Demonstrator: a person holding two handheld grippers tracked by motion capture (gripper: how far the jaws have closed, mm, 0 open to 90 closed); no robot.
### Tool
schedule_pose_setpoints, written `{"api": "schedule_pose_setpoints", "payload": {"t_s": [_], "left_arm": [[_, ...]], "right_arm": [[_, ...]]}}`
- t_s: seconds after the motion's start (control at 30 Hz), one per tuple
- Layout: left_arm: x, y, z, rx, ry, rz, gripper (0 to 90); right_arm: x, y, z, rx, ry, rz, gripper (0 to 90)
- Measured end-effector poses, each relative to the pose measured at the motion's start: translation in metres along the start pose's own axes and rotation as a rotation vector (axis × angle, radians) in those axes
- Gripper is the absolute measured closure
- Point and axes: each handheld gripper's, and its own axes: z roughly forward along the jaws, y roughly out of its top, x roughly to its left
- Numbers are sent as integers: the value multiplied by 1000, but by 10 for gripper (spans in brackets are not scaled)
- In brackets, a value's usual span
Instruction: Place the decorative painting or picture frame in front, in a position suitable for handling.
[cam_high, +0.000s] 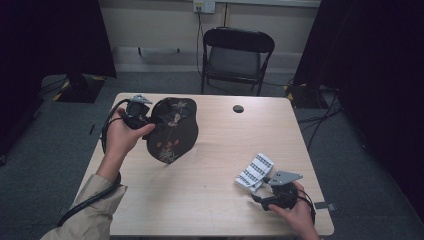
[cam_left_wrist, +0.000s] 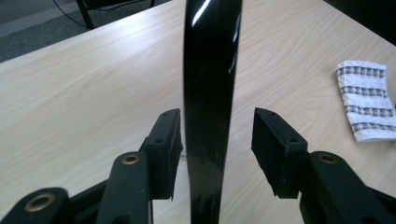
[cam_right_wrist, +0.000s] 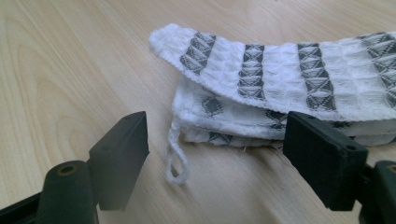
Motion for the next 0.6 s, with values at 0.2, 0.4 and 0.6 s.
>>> {"api": "schedule_pose_setpoints", "payload": {"t_s": [0.2,0.4,0.6], "left_arm": [[-2,15,1,7,13,20,628],[-3,22,4,34,32,31,734],[-1,23,6,17,2,-2,773]], "right_arm": [[0,0,0,4,3,-3,221],[1,0,1,5,7,-7,221],[1,1,1,5,7,-11,221]]}}
